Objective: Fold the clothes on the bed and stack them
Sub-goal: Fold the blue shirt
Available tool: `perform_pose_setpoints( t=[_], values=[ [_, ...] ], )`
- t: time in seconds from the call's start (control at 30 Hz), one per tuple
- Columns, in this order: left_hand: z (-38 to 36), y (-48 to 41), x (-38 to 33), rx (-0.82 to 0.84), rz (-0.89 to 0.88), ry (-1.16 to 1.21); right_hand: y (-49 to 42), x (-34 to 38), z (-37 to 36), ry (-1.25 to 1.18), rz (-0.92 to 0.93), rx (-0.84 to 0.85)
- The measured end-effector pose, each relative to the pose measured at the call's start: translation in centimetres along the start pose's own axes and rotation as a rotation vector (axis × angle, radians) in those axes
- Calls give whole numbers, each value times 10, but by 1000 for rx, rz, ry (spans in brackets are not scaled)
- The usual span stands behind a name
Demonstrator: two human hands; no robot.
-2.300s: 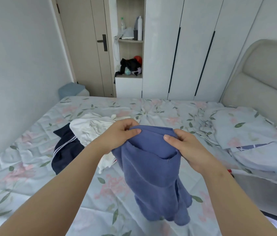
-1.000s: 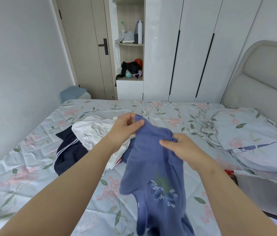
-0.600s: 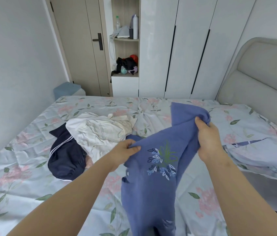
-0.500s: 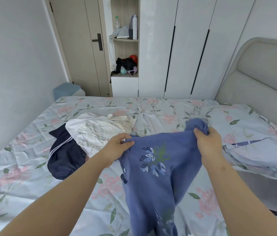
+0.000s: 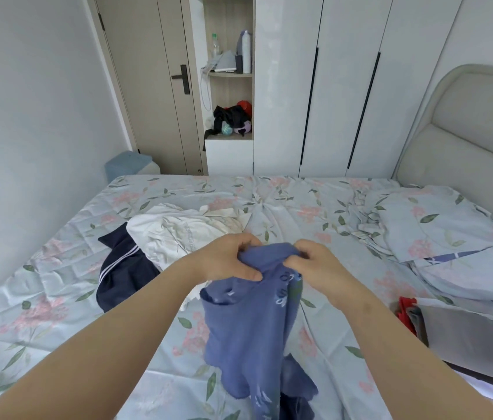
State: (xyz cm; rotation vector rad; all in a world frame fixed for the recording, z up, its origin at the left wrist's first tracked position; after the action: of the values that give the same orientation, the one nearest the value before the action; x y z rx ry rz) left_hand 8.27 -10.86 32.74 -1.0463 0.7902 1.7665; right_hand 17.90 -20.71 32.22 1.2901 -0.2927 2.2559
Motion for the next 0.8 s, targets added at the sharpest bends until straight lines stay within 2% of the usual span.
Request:
perform_pose_setpoints(
  t=[0.07, 0.13, 0.23, 0.3, 0.37, 0.43, 0.5, 0.57, 0.67, 0.8],
  values=[
    [-1, 3, 25, 13, 89, -106, 1, -5, 13, -104, -13, -77],
    [2, 4, 41, -40, 126, -20, 1, -8, 21, -134, -16, -93],
    [8, 2, 34, -149, 82, 272, 4, -6, 15, -59, -19, 36],
    [5, -1, 22, -157, 83, 318, 7, -12, 2, -31, -69, 162],
    [0, -5, 5, -135, 45, 229, 7, -15, -2, -2, -84, 202],
    [2, -6, -7, -147, -18, 143, 5, -10, 7, -8, -64, 133],
    [7, -5, -8, -159, -45, 170, 2, -6, 26, -92, -54, 10],
    [6, -2, -6, -104, -50, 171, -1, -2, 46, -165, -20, -109],
    [3, -1, 5, -8, -17, -106, -4, 3, 70, -212, -2, -259],
    [29, -4, 37, -85, 120, -440, -1, 4, 97, -139, 5, -415]
  ],
)
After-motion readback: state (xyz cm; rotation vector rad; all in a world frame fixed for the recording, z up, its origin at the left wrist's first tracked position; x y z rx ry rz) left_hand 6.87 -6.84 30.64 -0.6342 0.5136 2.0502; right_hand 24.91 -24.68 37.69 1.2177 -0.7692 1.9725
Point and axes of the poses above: each hand's wrist, its own y-axis away from the middle knuckle, its own z-axis out of the back of the hand, x = y × z, the point moved 10 cm from there along -y, towards the middle knuckle, and after that the axes turned 11 degrees about y, right-handed, at the moved point
